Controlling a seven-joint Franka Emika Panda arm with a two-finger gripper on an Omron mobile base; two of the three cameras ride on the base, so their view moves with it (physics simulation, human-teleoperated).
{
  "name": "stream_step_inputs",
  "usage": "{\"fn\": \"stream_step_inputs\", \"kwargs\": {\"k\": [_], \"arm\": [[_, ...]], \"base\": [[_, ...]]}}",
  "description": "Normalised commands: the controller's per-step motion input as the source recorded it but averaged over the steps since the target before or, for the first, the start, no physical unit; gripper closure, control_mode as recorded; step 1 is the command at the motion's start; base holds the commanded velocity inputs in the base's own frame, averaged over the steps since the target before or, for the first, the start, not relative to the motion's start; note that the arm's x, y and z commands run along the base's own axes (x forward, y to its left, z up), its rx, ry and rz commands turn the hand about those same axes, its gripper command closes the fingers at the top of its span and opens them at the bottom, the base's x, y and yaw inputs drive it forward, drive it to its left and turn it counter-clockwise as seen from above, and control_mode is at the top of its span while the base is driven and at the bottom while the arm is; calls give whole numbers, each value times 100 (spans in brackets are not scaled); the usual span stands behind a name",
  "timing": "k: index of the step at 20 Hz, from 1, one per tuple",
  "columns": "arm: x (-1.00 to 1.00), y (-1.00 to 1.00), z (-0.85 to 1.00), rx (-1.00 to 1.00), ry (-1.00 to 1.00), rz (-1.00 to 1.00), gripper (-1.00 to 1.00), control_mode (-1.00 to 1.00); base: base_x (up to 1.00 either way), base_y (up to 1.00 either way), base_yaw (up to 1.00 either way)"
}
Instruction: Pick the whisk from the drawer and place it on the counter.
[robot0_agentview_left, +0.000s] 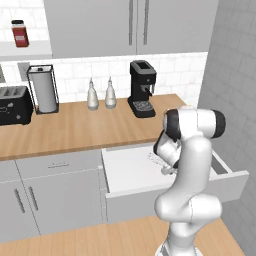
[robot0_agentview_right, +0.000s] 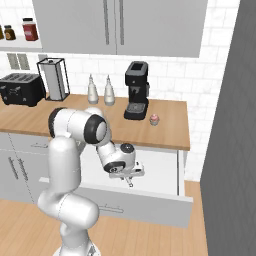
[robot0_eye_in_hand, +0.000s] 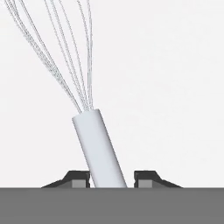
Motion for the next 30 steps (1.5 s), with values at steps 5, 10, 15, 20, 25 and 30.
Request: {"fn": "stream_step_inputs", "kwargs": {"k": [5, 10, 15, 20, 25, 30], "arm": [[-22, 0, 100, 0, 0, -2, 100, -100], [-17, 0, 99, 0, 1, -5, 100, -100], [-12, -1, 100, 0, 2, -4, 100, -100], [20, -11, 100, 6, 4, -7, 100, -100], [25, -13, 100, 10, 9, -6, 100, -100], [67, 10, 91, 4, 0, -2, 100, -100]], "base": [[0, 0, 0], [0, 0, 0], [0, 0, 0], [0, 0, 0], [0, 0, 0], [0, 0, 0]]}}
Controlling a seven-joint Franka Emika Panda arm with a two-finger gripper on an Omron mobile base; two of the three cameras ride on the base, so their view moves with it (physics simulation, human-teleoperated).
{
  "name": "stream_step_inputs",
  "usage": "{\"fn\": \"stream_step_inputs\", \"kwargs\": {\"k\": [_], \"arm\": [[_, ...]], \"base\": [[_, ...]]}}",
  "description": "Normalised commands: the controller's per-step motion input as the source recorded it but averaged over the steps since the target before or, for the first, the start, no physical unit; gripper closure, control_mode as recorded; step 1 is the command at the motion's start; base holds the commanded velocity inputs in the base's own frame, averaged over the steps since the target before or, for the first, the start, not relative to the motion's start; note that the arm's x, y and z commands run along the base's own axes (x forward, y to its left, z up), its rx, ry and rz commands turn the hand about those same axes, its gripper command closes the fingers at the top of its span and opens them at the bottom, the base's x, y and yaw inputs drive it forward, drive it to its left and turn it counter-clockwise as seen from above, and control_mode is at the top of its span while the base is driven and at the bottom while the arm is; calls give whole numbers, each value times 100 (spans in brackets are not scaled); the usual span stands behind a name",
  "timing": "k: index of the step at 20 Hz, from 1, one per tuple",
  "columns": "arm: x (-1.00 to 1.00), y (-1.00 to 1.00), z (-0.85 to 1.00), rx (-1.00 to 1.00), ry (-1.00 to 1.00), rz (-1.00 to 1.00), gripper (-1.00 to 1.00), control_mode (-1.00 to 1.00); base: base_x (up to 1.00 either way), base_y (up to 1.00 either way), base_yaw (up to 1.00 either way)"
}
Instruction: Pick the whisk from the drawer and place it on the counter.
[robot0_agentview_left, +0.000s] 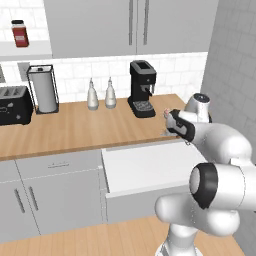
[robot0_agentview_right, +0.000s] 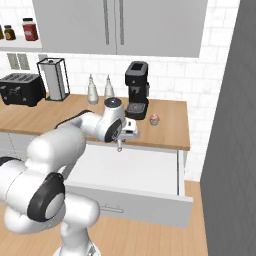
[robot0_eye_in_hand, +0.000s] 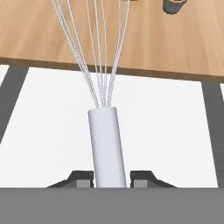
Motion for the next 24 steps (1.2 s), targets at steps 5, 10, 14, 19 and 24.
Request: {"fn": "stream_step_inputs", "kwargs": {"k": [5, 10, 14, 19, 24], "arm": [[100, 39, 21, 0, 0, 0, 100, -100], [92, 38, -27, -1, 2, 0, 100, -100], [88, 17, -46, 0, 3, 0, 100, -100], [73, 7, -67, 0, 2, 0, 100, -100], [65, 1, -66, 0, 0, 0, 100, -100]], "base": [[0, 0, 0], [0, 0, 0], [0, 0, 0], [0, 0, 0], [0, 0, 0]]}}
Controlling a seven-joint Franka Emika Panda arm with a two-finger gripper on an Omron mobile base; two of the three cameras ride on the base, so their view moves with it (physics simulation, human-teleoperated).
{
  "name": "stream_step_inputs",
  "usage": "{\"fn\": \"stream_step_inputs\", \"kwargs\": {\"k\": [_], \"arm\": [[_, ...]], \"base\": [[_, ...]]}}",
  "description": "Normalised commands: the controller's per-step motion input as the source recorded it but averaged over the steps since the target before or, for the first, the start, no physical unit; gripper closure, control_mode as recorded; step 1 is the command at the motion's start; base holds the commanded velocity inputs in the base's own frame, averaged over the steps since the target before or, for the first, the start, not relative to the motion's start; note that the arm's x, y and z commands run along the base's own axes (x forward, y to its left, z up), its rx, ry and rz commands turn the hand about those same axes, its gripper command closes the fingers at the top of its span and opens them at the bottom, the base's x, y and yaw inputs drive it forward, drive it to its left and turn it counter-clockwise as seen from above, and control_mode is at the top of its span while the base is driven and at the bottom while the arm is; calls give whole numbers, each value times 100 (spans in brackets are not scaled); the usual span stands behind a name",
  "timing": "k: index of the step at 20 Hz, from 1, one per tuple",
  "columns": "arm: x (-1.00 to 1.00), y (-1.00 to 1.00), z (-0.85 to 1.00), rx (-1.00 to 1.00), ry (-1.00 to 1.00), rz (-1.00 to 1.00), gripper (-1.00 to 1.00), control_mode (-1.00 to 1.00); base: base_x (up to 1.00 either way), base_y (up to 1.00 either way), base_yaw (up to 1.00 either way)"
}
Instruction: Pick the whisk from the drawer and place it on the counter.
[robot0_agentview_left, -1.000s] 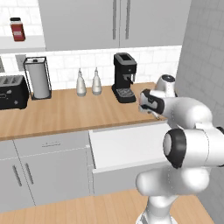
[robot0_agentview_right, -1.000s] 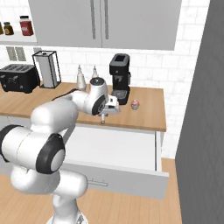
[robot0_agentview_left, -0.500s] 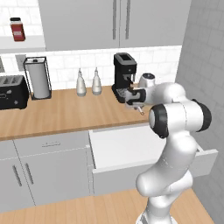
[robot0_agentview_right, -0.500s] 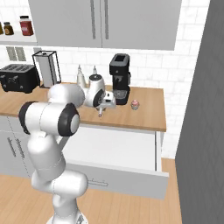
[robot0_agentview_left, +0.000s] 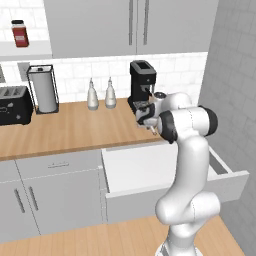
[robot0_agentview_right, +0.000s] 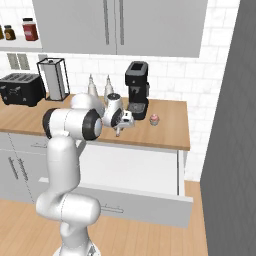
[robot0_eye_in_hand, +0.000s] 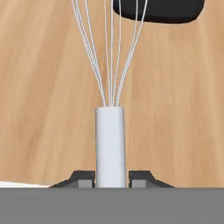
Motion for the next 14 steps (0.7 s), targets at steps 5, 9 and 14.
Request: {"fn": "stream_step_inputs", "kwargs": {"k": [5, 9, 14], "arm": [[82, 1, -40, 0, 0, 0, 100, -100], [74, 0, -4, 0, 2, 0, 100, -100], [69, 0, -2, 0, 4, 0, 100, -100]], "base": [[0, 0, 0], [0, 0, 0], [0, 0, 0]]}}
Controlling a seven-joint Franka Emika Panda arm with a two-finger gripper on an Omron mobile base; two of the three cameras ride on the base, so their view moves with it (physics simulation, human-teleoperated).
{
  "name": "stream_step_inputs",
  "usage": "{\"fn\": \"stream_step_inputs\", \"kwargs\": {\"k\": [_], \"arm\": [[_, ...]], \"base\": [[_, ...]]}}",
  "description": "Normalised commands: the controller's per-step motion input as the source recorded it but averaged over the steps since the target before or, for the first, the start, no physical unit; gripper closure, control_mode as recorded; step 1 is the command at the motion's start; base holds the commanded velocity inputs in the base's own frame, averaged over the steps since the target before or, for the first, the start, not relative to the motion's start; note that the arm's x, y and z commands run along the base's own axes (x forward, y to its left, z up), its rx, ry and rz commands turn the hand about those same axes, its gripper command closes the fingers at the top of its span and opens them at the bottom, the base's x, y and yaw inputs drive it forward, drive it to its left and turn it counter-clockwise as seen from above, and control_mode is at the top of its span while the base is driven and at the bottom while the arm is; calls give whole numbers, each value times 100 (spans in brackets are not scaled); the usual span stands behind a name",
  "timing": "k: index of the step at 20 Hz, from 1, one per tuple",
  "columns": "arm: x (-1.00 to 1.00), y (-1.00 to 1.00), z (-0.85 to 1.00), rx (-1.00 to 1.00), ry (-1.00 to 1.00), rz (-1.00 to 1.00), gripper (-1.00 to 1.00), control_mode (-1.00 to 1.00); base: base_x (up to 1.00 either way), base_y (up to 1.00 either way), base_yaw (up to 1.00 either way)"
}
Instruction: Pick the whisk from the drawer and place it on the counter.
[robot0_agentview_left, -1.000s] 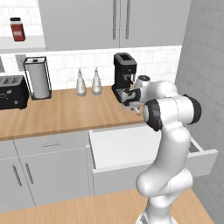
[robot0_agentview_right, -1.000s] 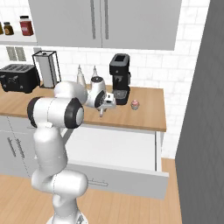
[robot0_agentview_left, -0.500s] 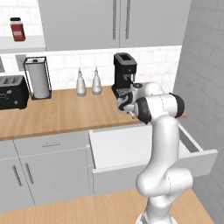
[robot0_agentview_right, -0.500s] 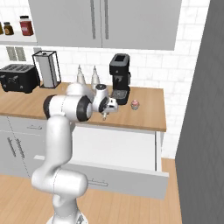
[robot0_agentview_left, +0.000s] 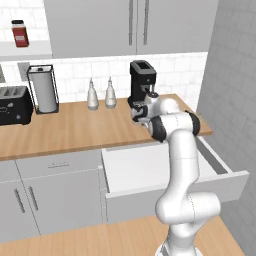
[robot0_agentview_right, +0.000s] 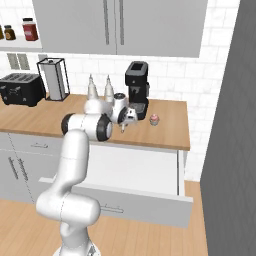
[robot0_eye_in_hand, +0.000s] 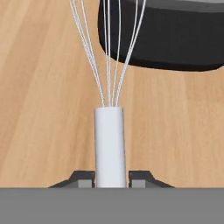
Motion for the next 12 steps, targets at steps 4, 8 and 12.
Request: {"fn": "stream_step_inputs", "kwargs": {"k": [4, 8, 12], "arm": [[30, 0, -23, 0, 6, 0, 100, -100], [2, 0, -25, 0, 9, 0, -100, -100], [0, 0, -5, 0, 7, 0, -100, -100]], "base": [[0, 0, 0], [0, 0, 0], [0, 0, 0]]}}
